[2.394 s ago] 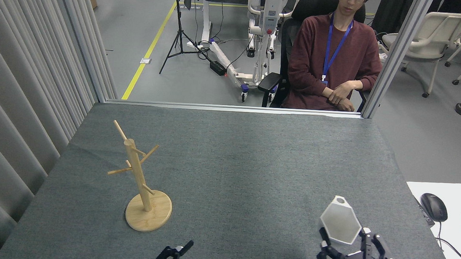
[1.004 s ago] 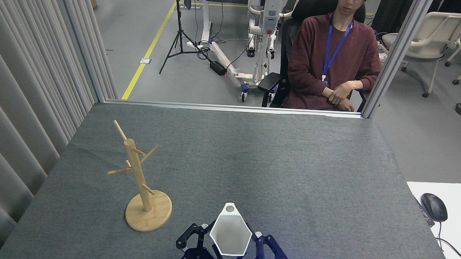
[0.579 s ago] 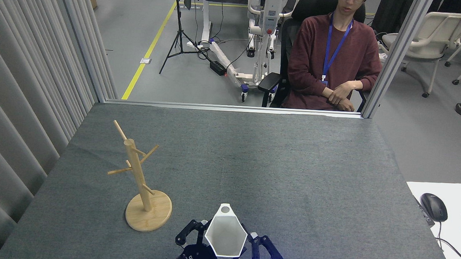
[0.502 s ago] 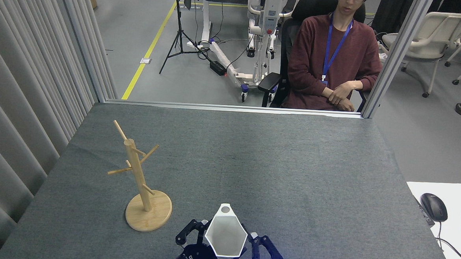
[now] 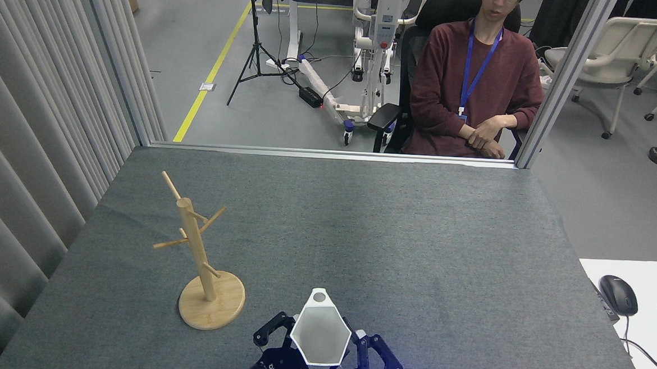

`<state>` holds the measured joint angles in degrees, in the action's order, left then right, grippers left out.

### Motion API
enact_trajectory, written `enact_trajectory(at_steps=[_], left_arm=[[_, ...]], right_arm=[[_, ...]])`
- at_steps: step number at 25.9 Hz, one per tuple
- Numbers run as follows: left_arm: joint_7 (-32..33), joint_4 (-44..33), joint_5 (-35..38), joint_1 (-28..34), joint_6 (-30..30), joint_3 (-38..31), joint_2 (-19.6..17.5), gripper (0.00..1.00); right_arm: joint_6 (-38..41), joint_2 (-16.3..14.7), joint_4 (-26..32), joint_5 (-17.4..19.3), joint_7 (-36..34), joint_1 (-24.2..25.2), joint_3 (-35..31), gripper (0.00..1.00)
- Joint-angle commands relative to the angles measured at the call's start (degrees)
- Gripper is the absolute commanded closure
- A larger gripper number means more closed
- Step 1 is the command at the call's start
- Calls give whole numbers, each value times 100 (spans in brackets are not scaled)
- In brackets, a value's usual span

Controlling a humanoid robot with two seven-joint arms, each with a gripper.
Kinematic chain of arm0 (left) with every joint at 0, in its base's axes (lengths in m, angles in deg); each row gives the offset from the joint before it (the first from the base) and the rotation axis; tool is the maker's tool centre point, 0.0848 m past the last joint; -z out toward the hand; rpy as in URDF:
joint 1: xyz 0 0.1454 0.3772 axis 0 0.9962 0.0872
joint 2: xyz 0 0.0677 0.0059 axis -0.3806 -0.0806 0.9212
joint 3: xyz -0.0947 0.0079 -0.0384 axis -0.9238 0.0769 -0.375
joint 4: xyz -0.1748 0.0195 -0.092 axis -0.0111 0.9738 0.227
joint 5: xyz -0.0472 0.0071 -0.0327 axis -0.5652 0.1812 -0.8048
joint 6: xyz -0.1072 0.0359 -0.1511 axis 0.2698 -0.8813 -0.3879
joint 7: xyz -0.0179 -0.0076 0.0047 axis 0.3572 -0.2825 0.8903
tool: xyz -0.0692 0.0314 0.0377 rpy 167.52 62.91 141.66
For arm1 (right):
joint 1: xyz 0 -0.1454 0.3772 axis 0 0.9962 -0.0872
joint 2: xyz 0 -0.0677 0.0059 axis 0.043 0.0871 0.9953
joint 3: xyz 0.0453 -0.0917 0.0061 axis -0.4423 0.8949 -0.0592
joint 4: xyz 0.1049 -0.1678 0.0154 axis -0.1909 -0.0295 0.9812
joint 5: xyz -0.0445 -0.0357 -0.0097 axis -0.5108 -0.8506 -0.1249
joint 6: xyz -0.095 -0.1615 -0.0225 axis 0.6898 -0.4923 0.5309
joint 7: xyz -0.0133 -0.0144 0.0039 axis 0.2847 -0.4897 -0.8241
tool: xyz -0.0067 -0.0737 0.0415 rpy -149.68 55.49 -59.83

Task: Hang cup on storage rack
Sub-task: 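Grasp the cup with the left gripper and release it from the right gripper, then carry the cup with the left gripper to a peg of the wooden stand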

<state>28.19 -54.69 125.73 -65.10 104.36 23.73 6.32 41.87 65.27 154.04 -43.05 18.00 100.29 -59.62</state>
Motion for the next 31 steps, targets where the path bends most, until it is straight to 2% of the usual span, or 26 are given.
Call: enact_trajectory(at_steps=[1,2,11,17,19,21,22,24,25,26,27,28,29,30,31], left_arm=[[-141,-12,0,2,29,1,-2,44],[-141,-21,0,2,29,1,-2,44],[-141,-47,0,20,29,1,-2,43],[-133,-47,0,-33,29,1,-2,43],[-133,-47,0,-42,29,1,-2,43],[-133,-47,0,-42,29,1,7,43],[-133,-47,0,-42,29,1,7,43],[-133,-47,0,-42,29,1,-2,43],[-133,-56,0,-33,20,-8,-2,43],[-133,-65,0,-15,20,-16,-2,43],[-141,-65,-9,-7,20,-25,-2,43],[-141,-65,-9,2,12,-34,-20,43],[-150,-65,-9,2,3,-69,-46,43],[-150,-65,-18,11,3,-148,-55,43],[-159,-65,-18,20,-6,-245,-46,43]], right_arm=[[-118,3,-2,-1,96,-1,-4,11],[-154,3,-2,-1,87,-1,-4,1],[-136,-6,113,52,43,-10,-22,1],[101,-6,552,237,-554,-1,101,1],[259,21,693,483,-774,-36,119,1],[233,74,702,931,-924,-124,92,1],[154,118,702,1300,-941,-238,31,1],[-698,205,666,2451,-783,-581,-496,1],[-1348,232,596,2987,-485,-757,-892,1],[-1823,223,473,3374,34,-906,-1235,1],[-2078,214,298,3612,587,-1020,-1551,1],[-2114,170,78,3656,984,-1064,-1841,1],[-2105,100,-204,3541,1239,-1064,-2149,1],[-1999,-76,-371,3243,1239,-985,-2307,1],[-1692,-419,-371,2803,1168,-801,-2290,1]])
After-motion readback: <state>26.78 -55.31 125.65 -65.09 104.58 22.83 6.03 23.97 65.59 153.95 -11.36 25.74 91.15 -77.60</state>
